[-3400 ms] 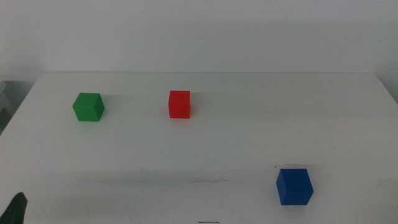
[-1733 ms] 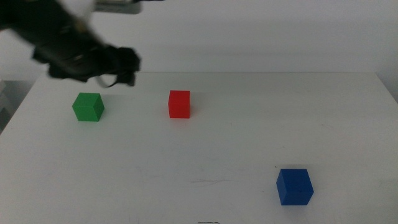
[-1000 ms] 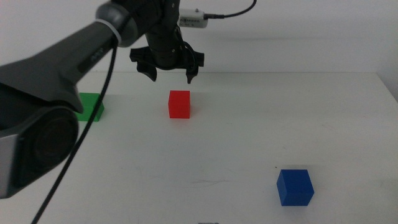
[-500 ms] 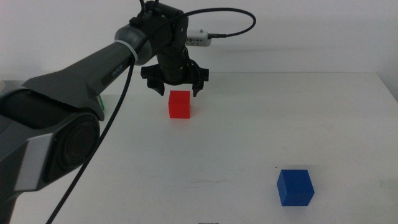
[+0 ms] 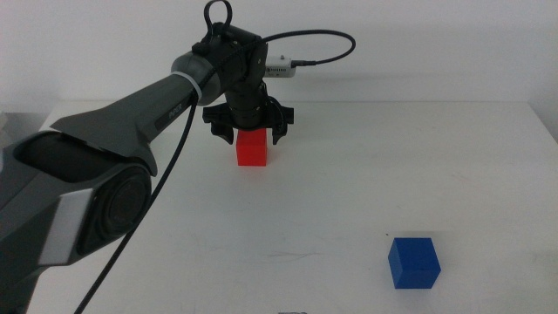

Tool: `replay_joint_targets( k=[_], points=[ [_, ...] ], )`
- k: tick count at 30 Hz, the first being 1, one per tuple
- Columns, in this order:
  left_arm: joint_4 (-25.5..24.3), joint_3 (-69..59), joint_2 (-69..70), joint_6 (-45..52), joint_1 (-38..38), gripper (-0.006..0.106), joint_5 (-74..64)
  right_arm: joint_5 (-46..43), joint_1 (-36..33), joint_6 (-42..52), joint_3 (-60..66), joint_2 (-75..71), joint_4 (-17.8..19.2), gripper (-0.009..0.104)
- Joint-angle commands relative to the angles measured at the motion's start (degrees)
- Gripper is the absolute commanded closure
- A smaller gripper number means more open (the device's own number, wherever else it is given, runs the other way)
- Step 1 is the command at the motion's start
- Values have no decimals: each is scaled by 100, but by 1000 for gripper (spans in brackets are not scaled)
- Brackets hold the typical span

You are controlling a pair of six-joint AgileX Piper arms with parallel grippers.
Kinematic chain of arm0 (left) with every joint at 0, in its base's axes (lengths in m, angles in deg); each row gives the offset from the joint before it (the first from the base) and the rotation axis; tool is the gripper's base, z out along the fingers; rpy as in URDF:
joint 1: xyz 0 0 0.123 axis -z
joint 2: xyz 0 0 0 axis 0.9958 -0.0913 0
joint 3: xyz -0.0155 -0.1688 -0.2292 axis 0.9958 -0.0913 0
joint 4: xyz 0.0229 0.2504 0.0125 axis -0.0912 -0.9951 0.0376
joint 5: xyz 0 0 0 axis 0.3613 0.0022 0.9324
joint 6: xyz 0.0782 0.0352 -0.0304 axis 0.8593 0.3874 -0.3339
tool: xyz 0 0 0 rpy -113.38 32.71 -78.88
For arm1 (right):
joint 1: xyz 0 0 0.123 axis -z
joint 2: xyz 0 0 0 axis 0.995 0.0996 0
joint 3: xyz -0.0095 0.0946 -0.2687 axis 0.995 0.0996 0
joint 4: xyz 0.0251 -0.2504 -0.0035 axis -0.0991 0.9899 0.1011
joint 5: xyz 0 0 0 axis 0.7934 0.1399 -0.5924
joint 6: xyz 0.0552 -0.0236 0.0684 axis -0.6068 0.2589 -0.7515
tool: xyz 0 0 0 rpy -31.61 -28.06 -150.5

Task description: Stack red cubes first, then green, then blue cubes in a specific spot.

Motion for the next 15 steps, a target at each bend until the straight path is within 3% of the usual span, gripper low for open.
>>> replay_joint_targets(
  k=[1, 6, 15],
  points=[
    [-29, 194, 381, -62, 23, 7, 257, -418, 33, 28, -104, -134, 76, 31],
    [-27, 194, 312, -161, 23, 17, 330, -418, 33, 28, -104, -134, 76, 31],
    [-56, 194, 303, -190, 4, 59, 499, -418, 33, 28, -104, -134, 76, 31]
  ],
)
